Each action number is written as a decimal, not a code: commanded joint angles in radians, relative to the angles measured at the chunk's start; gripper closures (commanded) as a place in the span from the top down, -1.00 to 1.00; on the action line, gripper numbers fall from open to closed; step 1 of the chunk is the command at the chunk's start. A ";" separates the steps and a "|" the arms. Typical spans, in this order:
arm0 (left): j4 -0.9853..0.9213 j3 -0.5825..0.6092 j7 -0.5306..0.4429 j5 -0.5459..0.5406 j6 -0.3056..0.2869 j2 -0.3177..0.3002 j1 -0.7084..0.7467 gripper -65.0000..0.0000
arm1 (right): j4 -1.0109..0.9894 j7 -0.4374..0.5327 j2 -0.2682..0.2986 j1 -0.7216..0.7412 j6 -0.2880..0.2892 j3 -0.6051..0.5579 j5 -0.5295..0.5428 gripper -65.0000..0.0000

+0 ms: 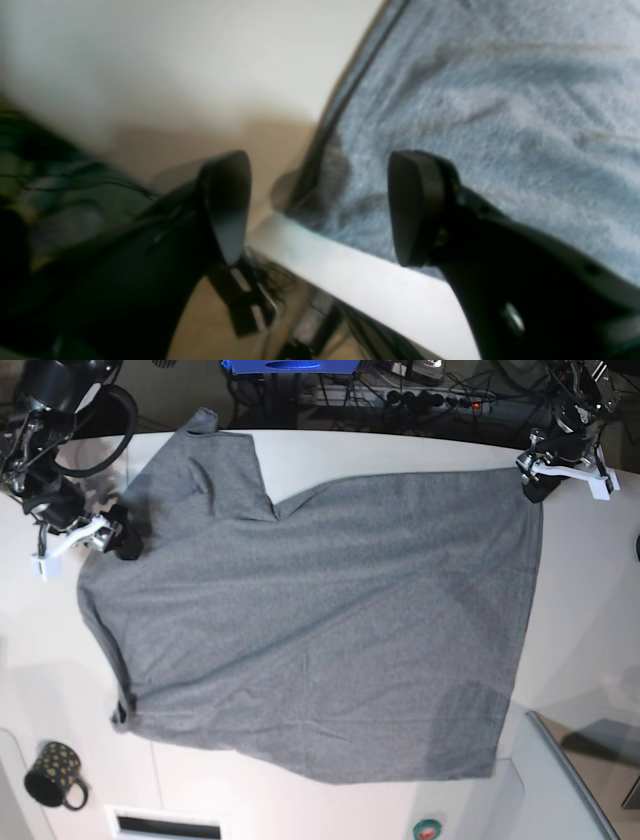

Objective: Layout the t-shirt on the table in an organized manner, then fold the t-shirt properly
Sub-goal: 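Lift the grey shirt by its corners with both grippers, then swing the held shirt up and lay it back across the table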

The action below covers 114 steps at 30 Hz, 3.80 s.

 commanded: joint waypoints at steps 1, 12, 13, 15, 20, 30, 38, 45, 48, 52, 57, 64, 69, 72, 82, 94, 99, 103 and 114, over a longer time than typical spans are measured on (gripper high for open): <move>-0.011 -0.006 -0.011 -0.003 -0.003 -0.014 -0.001 0.29 | -0.003 -0.048 0.002 -0.007 -0.004 -0.003 -0.046 0.46; -0.062 0.098 -0.011 -0.004 -0.003 -0.010 -0.016 0.25 | -0.003 -0.048 0.002 -0.007 -0.004 -0.003 -0.046 0.46; -0.062 0.098 -0.011 -0.008 -0.003 -0.010 -0.016 0.15 | -0.003 -0.048 0.002 -0.007 -0.004 -0.003 -0.046 0.46; -0.059 0.098 -0.011 -0.008 -0.003 -0.011 -0.016 -0.13 | -0.003 -0.046 0.002 -0.004 -0.004 -0.003 -0.046 0.46; -0.054 0.090 -0.011 -0.009 -0.003 -0.014 -0.016 -0.56 | -0.003 0.015 0.000 -0.003 -0.004 -0.003 -0.046 0.45; 0.005 0.096 -0.010 -0.004 -0.003 -0.027 -0.007 -1.00 | 0.030 0.012 0.000 -0.017 -0.004 0.003 -0.042 -0.94; 0.361 0.087 0.070 -0.004 -0.003 -0.071 0.117 -1.00 | 0.438 -0.177 -0.029 -0.181 -0.004 0.005 -0.039 -1.00; 0.483 0.132 0.132 -0.003 -0.003 -0.142 0.045 -1.00 | 0.644 -0.273 -0.009 -0.124 -0.004 0.002 -0.046 -1.00; 0.466 0.155 0.222 -0.003 -0.001 -0.171 -0.070 -1.00 | 0.615 -0.281 0.043 -0.026 -0.004 -0.026 -0.046 -1.00; 0.420 0.228 0.333 0.074 -0.001 -0.208 -0.300 -1.00 | 0.460 -0.276 0.147 0.164 -0.032 -0.138 -0.046 -1.00; 0.291 0.428 0.388 0.347 -0.001 -0.205 -0.606 -1.00 | 0.168 -0.204 0.244 0.413 -0.073 -0.284 -0.046 -1.00; 0.019 0.612 0.380 0.445 -0.001 -0.195 -0.911 -1.00 | -0.114 -0.057 0.316 0.671 -0.075 -0.474 -0.046 -1.00; -0.091 0.661 0.380 0.447 -0.001 -0.192 -1.107 -1.00 | -0.180 0.000 0.361 0.815 -0.075 -0.563 -0.046 -1.00; -0.119 0.715 0.380 0.447 -0.001 -0.192 -1.202 -1.00 | -0.183 0.003 0.381 0.893 -0.075 -0.595 -0.048 -1.00; -0.384 0.779 0.234 0.439 0.108 -0.139 -1.611 -1.00 | -0.172 0.076 0.463 1.200 -0.075 -0.793 -0.048 -1.00; -0.366 0.693 0.277 0.436 0.111 -0.154 -1.705 -1.00 | 0.127 -0.063 0.615 1.372 -0.066 -0.775 -0.036 -1.00; 0.005 0.604 0.540 0.436 0.094 -0.197 -1.638 -1.00 | 0.397 -0.306 0.620 0.970 -0.066 -0.528 -0.025 -1.00; 0.381 0.598 0.618 0.442 0.032 -0.248 -1.233 -1.00 | 0.475 -0.304 0.471 0.526 -0.066 -0.334 -0.025 -1.00; 0.575 0.452 0.503 0.445 0.026 -0.220 -0.428 -1.00 | 0.535 -0.187 0.166 -0.050 -0.064 -0.279 -0.031 -1.00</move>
